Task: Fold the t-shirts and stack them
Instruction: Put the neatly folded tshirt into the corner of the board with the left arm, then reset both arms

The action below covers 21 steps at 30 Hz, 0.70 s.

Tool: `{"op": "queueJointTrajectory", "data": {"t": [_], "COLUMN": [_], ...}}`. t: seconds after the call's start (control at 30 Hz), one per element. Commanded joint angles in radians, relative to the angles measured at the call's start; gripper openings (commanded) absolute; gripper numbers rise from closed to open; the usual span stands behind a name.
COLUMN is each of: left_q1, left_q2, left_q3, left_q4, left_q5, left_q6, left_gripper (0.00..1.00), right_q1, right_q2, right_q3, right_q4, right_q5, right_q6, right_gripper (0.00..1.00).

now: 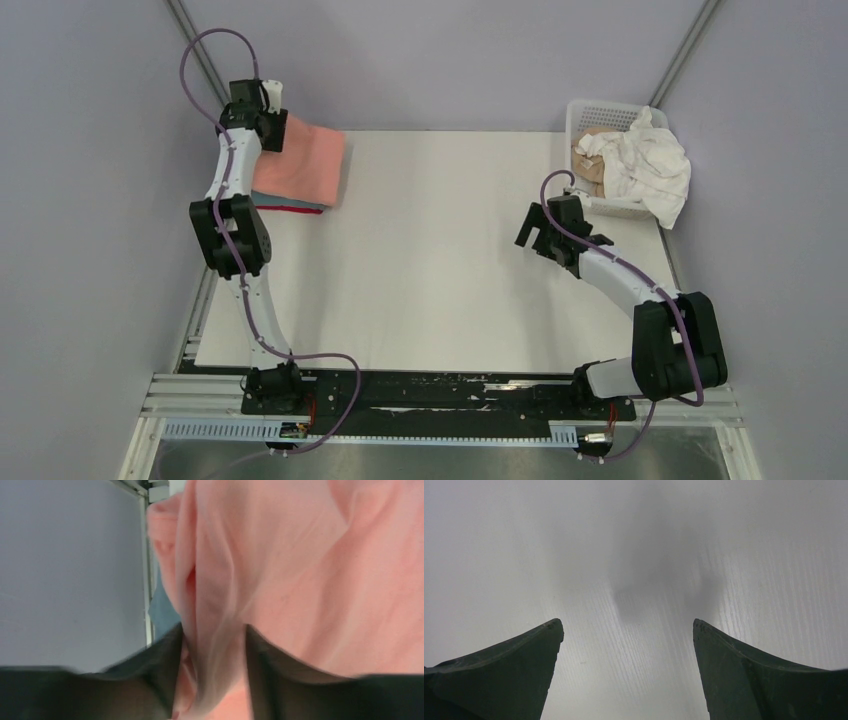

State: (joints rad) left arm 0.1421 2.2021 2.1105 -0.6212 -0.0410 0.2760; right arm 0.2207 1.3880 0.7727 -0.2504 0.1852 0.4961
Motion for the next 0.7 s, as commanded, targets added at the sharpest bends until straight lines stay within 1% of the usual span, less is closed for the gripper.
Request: {"op": "queueJointTrajectory", "data": {"t": [0.0,0.07,0.1,0.2,0.23,0.27,0.3,0.33,0.37,0.4,0.43,0.47,0.5,0.53,0.57,0.6,0.63,0.67], "left_q1": [0.014,0.017,0.019,0.019,0.019,0.019,0.018,0.017,0.016,0.014,0.007,-0.001,-0.027,-0.044,-0.088,-0.138,-0.166,-0.221], "left_q2": [0.007,-0.012,-0.035,-0.112,-0.159,-0.187,-0.246,-0.276,-0.341,-0.373,-0.449,-0.487,-0.575,-0.624,-0.715,-0.765,-0.858,-0.946], "left_q3": [0.067,0.078,0.082,0.076,0.056,0.019,-0.003,-0.061,-0.095,-0.179,-0.225,-0.34,-0.405,-0.534,-0.606,-0.742,-0.815,-0.946], "left_q4": [0.016,0.02,0.026,0.025,0.021,0.023,0.029,0.034,0.052,0.064,0.101,0.151,0.179,0.238,0.268,0.333,0.363,0.411], "left_q5": [-0.082,-0.141,-0.182,-0.208,-0.182,-0.159,-0.1,-0.037,-0.003,0.068,0.104,0.144,0.145,0.119,0.103,0.077,0.071,0.057], "left_q6": [-0.07,-0.122,-0.168,-0.285,-0.356,-0.386,-0.446,-0.475,-0.542,-0.572,-0.625,-0.673,-0.693,-0.727,-0.743,-0.77,-0.78,-0.795], "left_gripper": [0.91,0.99,0.99,1.0,1.0,1.0,1.0,1.0,1.0,1.0,1.0,1.0,1.0,1.0,1.0,1.0,1.0,1.0], "right_q1": [-0.004,-0.004,-0.005,-0.005,-0.004,-0.006,-0.005,-0.004,-0.004,-0.005,-0.005,-0.004,-0.005,-0.004,-0.004,-0.005,-0.005,-0.004], "right_q2": [-0.006,-0.024,-0.035,-0.085,-0.108,-0.141,-0.167,-0.195,-0.222,-0.249,-0.276,-0.301,-0.329,-0.356,-0.385,-0.413,-0.437,-0.461], "right_q3": [0.037,0.039,0.037,0.02,0.01,0.001,-0.011,-0.023,-0.036,-0.048,-0.06,-0.072,-0.087,-0.101,-0.115,-0.129,-0.141,-0.157], "right_q4": [-0.019,-0.028,-0.033,-0.045,-0.05,-0.056,-0.058,-0.058,-0.06,-0.062,-0.066,-0.07,-0.074,-0.076,-0.075,-0.075,-0.075,-0.076], "right_q5": [0.033,0.042,0.044,0.047,0.045,0.04,0.038,0.035,0.031,0.029,0.027,0.026,0.024,0.017,0.008,-0.003,-0.012,-0.019], "right_q6": [0.015,0.014,0.016,0.03,0.036,0.041,0.047,0.048,0.046,0.045,0.044,0.044,0.046,0.048,0.048,0.047,0.047,0.047], "right_gripper": [1.0,1.0,1.0,1.0,1.0,1.0,1.0,1.0,1.0,1.0,1.0,1.0,1.0,1.0,1.0,1.0,1.0,1.0]}}
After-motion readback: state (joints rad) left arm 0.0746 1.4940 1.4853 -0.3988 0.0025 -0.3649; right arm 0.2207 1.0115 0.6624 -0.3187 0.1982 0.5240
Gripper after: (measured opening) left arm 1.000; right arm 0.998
